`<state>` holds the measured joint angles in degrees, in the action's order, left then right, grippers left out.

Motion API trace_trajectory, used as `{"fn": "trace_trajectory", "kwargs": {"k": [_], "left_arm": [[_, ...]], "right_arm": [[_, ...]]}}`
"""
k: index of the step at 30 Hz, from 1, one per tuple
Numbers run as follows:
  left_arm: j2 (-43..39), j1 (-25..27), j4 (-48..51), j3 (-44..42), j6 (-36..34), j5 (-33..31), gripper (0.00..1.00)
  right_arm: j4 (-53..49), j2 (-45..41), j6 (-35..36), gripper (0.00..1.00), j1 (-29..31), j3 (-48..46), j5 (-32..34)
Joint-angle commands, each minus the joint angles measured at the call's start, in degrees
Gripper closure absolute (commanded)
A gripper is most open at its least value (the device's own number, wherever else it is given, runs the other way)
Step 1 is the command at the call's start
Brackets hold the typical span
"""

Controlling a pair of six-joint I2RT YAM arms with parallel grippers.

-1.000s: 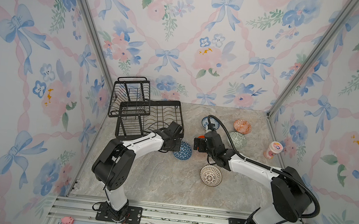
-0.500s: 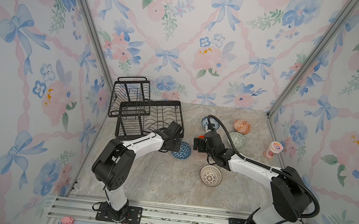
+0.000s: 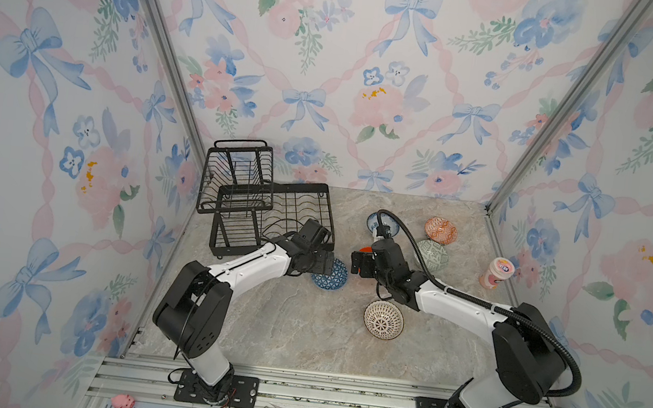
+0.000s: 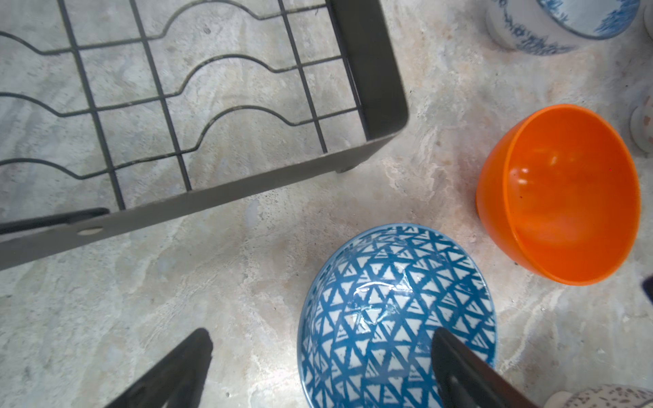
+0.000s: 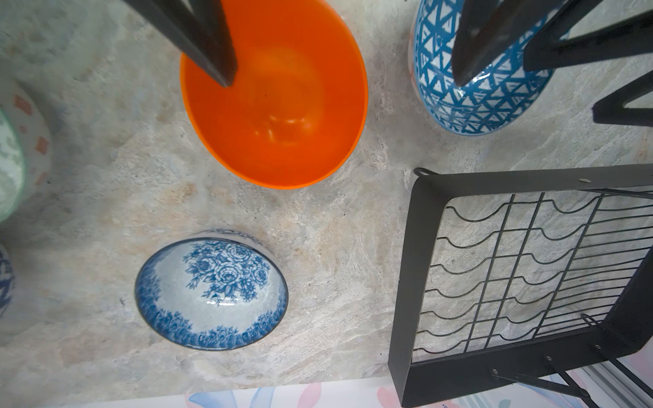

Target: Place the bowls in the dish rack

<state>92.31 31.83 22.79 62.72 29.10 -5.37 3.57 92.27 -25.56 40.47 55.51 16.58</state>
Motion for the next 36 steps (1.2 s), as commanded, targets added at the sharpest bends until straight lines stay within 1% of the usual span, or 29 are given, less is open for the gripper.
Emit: {"fn": "trace_trajectory", "kwargs": {"k": [1, 5, 8, 10, 14, 17, 19, 22, 26, 27, 29, 32, 35, 36], "left_arm": [[-2.86, -0.36, 0.27, -1.58, -1.23, -1.73, 0.02], [-5.25, -0.37, 0.33, -2.90, -2.02, -2.22, 0.02], [-7.54, -0.29, 0.26, -4.42, -1.60, -5.10, 0.02], [-9.15, -0.29, 0.33, -5.21, -1.71, -7.14, 0.02], [-11.58, -0.37, 0.29, -6.27, -1.33, -9.90, 0.02], [-12.66, -0.92, 0.31, -7.13, -0.26, -10.82, 0.02], [-13.31, -2.09, 0.29, -7.92, 1.01, -9.72, 0.02], [-13.91, -4.11, 0.15, -8.84, 2.14, -5.00, 0.02], [-13.43, -4.59, 0.15, -8.84, 2.03, -1.13, 0.02], [-13.34, -4.59, 0.15, -8.91, 2.23, -0.51, 0.02], [-13.28, -4.58, 0.01, -9.41, 3.07, 0.47, 0.02], [-13.21, -4.53, -0.02, -10.20, 4.00, 0.83, 0.02], [-13.12, -4.50, -0.02, -10.59, 4.49, 1.32, 0.02], [-13.26, -4.50, -0.07, -10.64, 4.59, 1.45, 0.02]], "right_arm": [[-1.20, 1.30, -0.64, 0.03, -0.26, 2.06, -1.60], [-1.14, 1.84, -0.28, 0.03, 0.09, 2.37, -3.37], [-1.53, 2.23, 0.07, 0.01, 0.64, 3.15, -4.86], [-2.29, 4.32, 0.46, 0.00, 1.24, 4.11, -5.41], [-3.89, 6.05, -0.04, 0.04, 2.34, 5.67, -6.89], [-4.35, 7.19, -1.37, 0.11, 2.58, 6.18, -9.45], [-5.04, 8.11, -1.77, 0.15, 2.70, 6.82, -10.38], [-7.00, 9.58, -1.46, 0.18, 3.11, 8.56, -10.68], [-9.28, 11.65, -2.32, 0.23, 3.38, 10.47, -11.45], [-9.74, 12.23, -2.67, 0.24, 3.31, 10.86, -11.77], [-11.05, 13.25, -3.05, 0.30, 3.68, 11.83, -12.24], [-12.08, 13.81, -3.00, 0.33, 4.16, 12.52, -11.52], [-12.71, 14.08, -2.91, 0.40, 4.33, 12.96, -11.31], [-12.81, 14.17, -2.87, 0.41, 4.30, 13.02, -11.23]]}}
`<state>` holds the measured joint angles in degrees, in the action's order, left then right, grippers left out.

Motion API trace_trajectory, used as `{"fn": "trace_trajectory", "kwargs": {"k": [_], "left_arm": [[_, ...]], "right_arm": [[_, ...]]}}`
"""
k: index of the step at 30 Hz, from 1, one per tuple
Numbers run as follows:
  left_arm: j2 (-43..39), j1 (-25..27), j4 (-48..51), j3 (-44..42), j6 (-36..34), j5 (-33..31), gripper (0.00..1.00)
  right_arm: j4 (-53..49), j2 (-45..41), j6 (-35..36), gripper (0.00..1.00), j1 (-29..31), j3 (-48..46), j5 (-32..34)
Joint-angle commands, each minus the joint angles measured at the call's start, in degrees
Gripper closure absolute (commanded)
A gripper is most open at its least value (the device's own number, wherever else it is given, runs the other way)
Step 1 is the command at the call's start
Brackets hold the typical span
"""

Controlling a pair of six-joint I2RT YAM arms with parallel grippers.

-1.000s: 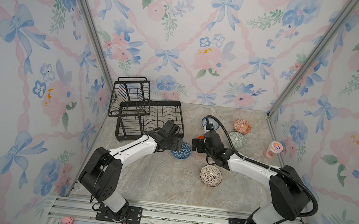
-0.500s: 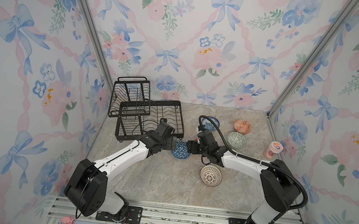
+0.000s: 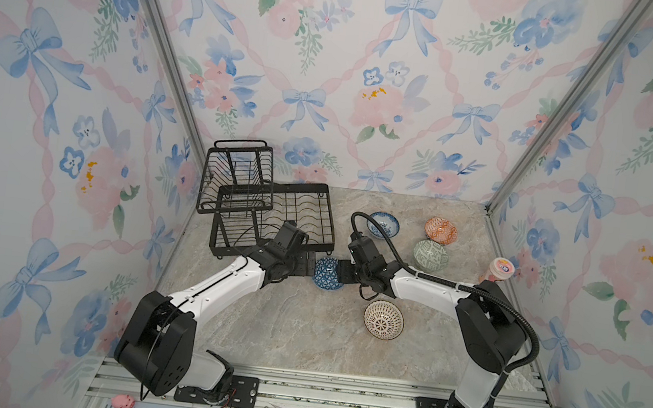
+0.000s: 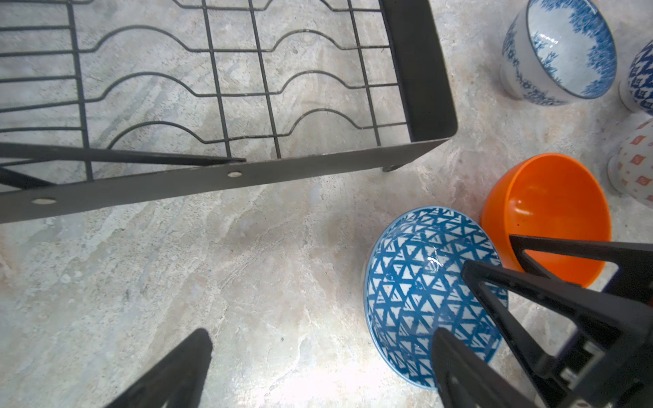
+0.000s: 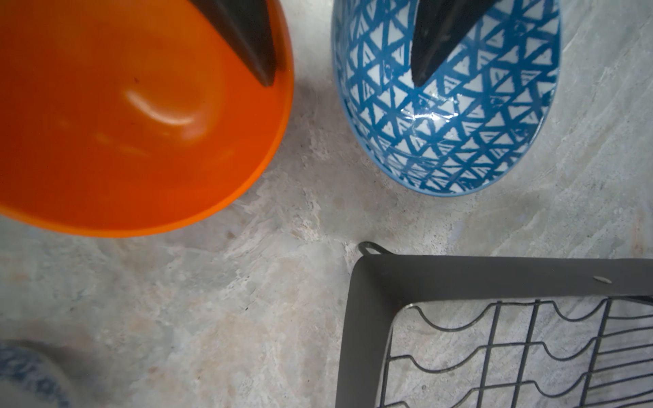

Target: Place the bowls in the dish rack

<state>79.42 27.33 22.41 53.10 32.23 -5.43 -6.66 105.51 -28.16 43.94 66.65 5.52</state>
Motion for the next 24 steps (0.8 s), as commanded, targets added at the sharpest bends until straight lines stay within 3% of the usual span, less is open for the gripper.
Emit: {"fn": "trace_trajectory", "kwargs": {"k": [1, 24], "left_arm": [[-0.46, 0.01, 0.26, -1.07, 1.50, 1.69, 0.02], [-2.59, -0.04, -0.33, -2.34, 2.60, 2.65, 0.02]], "right_arm": [[-2.77, 1.01, -0.19, 0.41, 0.88, 1.99, -0.09], [7.27, -10.16, 3.20, 0.39, 4.37, -8.05, 5.64]]}}
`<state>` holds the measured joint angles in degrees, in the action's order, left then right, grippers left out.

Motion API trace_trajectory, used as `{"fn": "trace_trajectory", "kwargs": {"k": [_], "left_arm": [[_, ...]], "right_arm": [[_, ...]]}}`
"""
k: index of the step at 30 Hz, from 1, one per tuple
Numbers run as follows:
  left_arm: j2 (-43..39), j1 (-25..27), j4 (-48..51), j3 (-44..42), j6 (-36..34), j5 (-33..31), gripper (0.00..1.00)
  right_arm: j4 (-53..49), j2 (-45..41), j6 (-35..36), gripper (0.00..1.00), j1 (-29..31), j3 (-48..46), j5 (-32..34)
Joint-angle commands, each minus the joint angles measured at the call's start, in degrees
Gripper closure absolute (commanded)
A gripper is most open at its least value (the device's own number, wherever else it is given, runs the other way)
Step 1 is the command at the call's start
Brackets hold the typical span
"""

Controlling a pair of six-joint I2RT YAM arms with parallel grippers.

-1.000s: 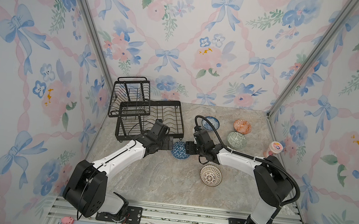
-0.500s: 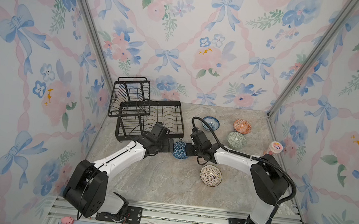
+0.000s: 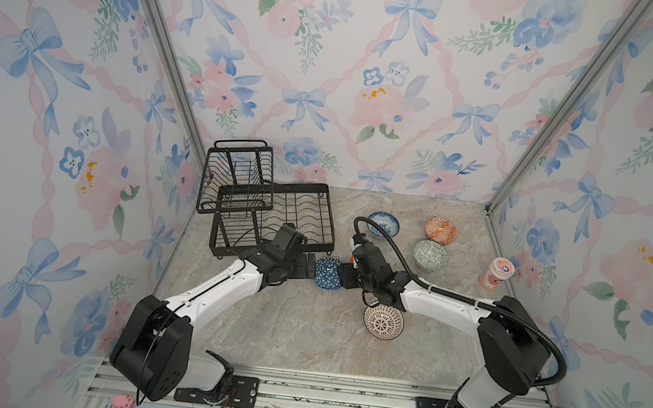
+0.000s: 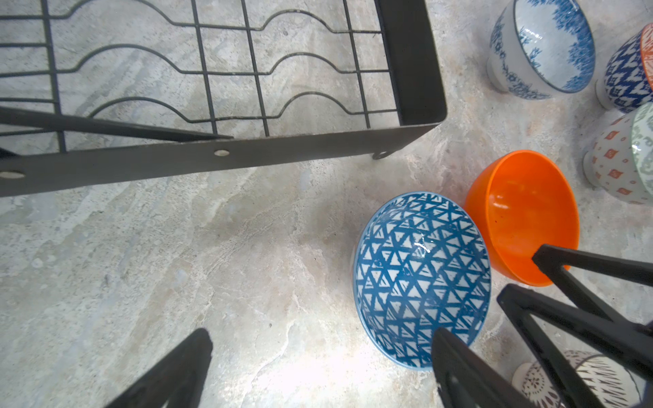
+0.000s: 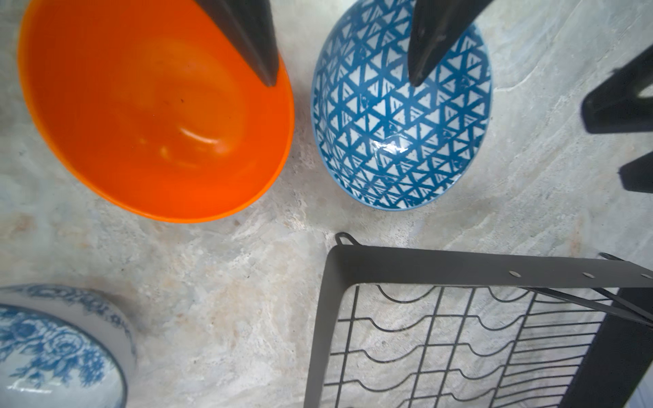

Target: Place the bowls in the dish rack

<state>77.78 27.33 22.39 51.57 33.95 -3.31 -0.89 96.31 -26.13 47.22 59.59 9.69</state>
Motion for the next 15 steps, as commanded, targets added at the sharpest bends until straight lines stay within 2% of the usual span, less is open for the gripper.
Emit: {"fn": "trace_trajectory", "kwargs": {"k": [1, 10, 15], "left_arm": [[-0.92, -0.08, -0.27, -0.77, 0.92, 0.54, 0.02], [-1.12, -0.17, -0.24, -0.77, 1.08, 0.58, 0.02], [-1.08, -0.23, -0.25, -0.77, 0.92, 0.85, 0.02]], "right_arm": [[1.46, -0.96, 1.19, 0.39, 1.38, -0.99, 1.64], [-3.23, 2.60, -3.21, 0.47, 1.38, 1.17, -0.23], [-4.67, 3.79, -4.48, 0.48, 1.39, 2.03, -0.87]]}}
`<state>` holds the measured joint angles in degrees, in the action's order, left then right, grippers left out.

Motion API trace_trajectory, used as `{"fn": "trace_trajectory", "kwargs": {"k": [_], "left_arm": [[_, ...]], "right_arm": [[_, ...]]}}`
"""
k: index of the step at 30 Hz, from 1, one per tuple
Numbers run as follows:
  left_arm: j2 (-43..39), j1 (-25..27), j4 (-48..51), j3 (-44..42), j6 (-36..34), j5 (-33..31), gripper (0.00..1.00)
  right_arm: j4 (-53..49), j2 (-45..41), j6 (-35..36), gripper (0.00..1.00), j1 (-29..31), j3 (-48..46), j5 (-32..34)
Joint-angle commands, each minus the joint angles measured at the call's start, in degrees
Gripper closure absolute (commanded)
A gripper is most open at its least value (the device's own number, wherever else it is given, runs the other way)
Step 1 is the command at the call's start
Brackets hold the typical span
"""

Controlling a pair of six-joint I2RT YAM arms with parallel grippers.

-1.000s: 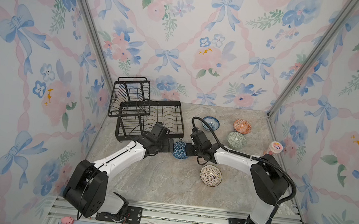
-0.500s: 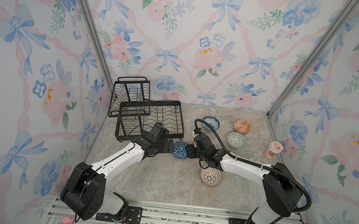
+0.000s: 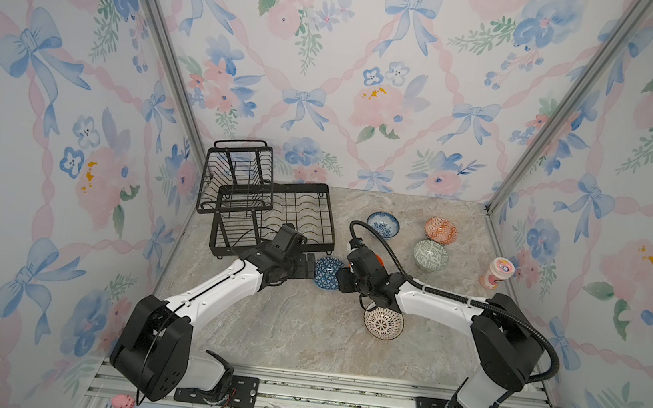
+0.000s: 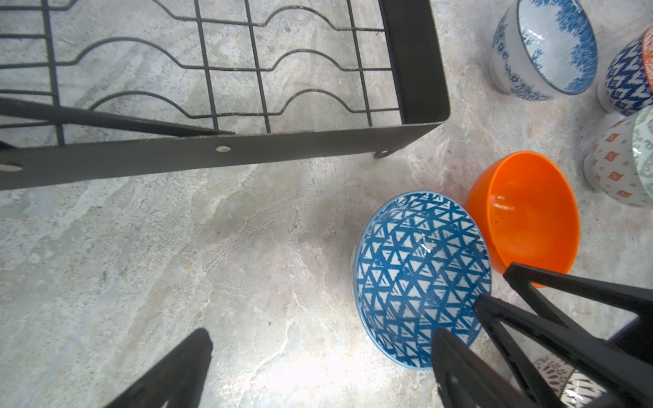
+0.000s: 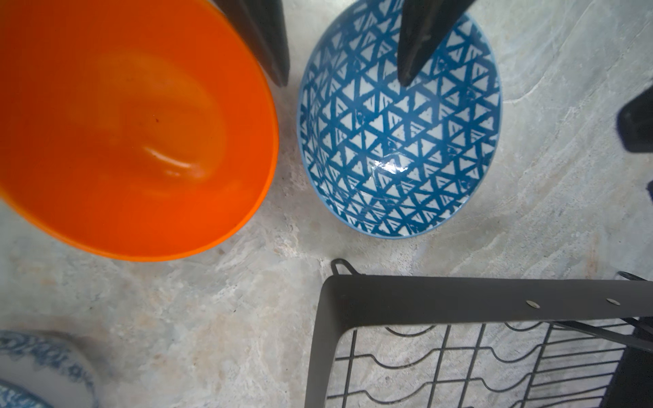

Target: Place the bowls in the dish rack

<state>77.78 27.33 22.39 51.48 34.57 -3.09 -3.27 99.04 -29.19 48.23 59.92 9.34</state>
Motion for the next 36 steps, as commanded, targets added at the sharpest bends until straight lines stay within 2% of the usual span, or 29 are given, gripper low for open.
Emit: {"fn": "trace_trajectory", "kwargs": {"k": [1, 16, 24, 27, 29, 36], "left_arm": [[-1.09, -0.26, -0.26, -0.68, 0.31, 0.63, 0.02], [-1.24, -0.47, -0.50, -1.30, 0.16, 1.12, 0.02], [-0.51, -0.44, -1.29, -1.39, 0.35, 2.70, 0.02], [-0.57, -0.35, -1.60, -1.55, 0.81, 3.09, 0.02], [-0.91, -0.35, -1.99, -1.82, 1.01, 3.32, 0.02], [-1.13, -0.35, -2.13, -0.06, 1.41, 4.08, 0.02]], "right_arm": [[-2.68, 1.30, -1.65, 0.49, 0.42, 1.78, -0.39], [-5.44, 5.22, -3.11, 0.55, -0.74, 4.85, -2.36], [-6.31, 8.29, -4.90, 0.65, -3.17, 6.82, -5.25], [-6.61, 8.77, -4.74, 0.65, -3.14, 7.31, -5.30], [-6.41, 8.57, -4.52, 0.72, -2.84, 7.32, -4.63], [-7.14, 8.62, -2.72, 0.84, -2.05, 9.28, 0.80]]}}
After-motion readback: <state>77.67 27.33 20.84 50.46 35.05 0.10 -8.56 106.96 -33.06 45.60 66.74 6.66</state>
